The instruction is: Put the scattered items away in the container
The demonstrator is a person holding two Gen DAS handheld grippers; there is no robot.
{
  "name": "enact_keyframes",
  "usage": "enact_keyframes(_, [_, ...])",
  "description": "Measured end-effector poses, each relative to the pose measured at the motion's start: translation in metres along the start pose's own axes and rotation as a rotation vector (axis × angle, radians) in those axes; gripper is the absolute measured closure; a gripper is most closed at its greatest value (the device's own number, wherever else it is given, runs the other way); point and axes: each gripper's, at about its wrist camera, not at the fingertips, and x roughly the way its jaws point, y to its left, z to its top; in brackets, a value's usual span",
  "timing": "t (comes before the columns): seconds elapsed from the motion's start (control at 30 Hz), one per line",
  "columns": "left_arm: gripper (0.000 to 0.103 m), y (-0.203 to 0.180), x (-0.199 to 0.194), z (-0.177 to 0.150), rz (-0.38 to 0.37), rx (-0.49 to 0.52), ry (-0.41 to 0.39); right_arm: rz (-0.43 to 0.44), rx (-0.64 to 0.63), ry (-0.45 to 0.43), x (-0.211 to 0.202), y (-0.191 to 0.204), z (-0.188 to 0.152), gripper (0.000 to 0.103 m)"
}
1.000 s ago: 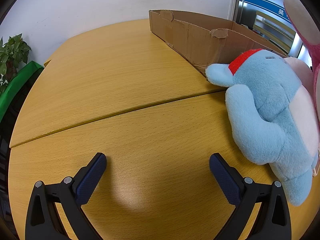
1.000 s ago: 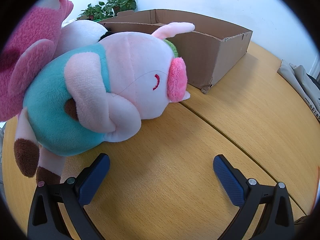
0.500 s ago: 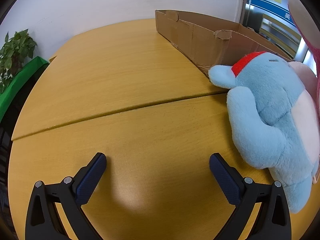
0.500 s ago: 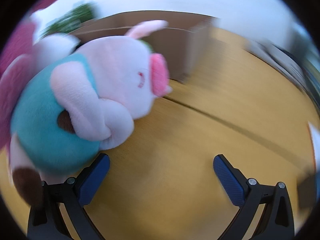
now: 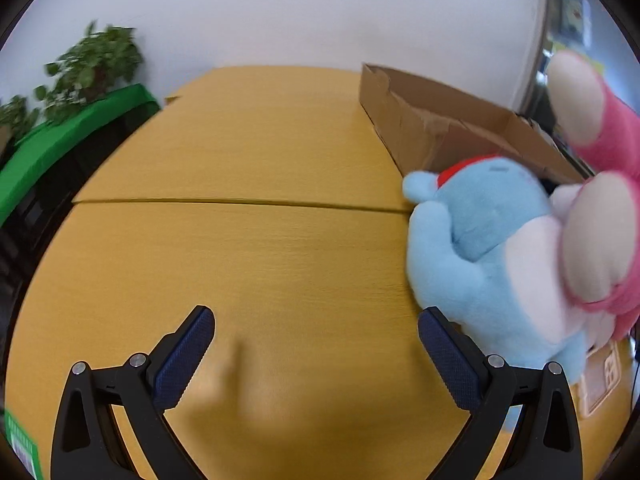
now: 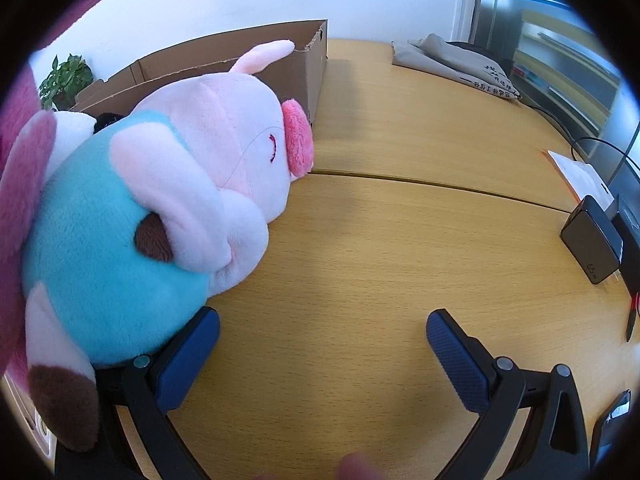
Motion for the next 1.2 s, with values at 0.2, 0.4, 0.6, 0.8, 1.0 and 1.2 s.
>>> enact_keyframes(0.2, [0.000, -0.047, -0.059, -0.027, 0.048, -0.034, -0.032, -0.009, 0.004, 0.007, -0.007, 0.007, -0.007, 0.000])
enact_keyframes(0.4, [0.000, -0.115, -0.109, -0.044, 0.035, 0.018, -0.085, 0.009, 0.074, 0.058, -0.032, 0.002, -0.027, 0.000])
enact_keyframes(0.6, [0.000, -0.161, -0.152, -0.040, -0.009, 0.052, -0.132, 0.008, 0.147, -0.015, -0.124, 0.023, -0.044, 0.001])
enact_keyframes(0.8, [0.000, -0.196, -0.176, -0.037, 0.008, 0.106, -0.162, -0.043, 0.068, -0.118, -0.205, 0.093, -0.046, 0.001])
enact_keyframes(1.0, [0.000, -0.199, -0.189, -0.043, -0.028, 0.084, -0.178, -0.041, 0.006, -0.176, -0.241, 0.157, -0.040, 0.001])
enact_keyframes(1.2, [0.000, -0.188, -0.189, -0.039, -0.080, 0.071, -0.191, -0.093, -0.026, -0.161, -0.250, 0.192, -0.034, 0.001])
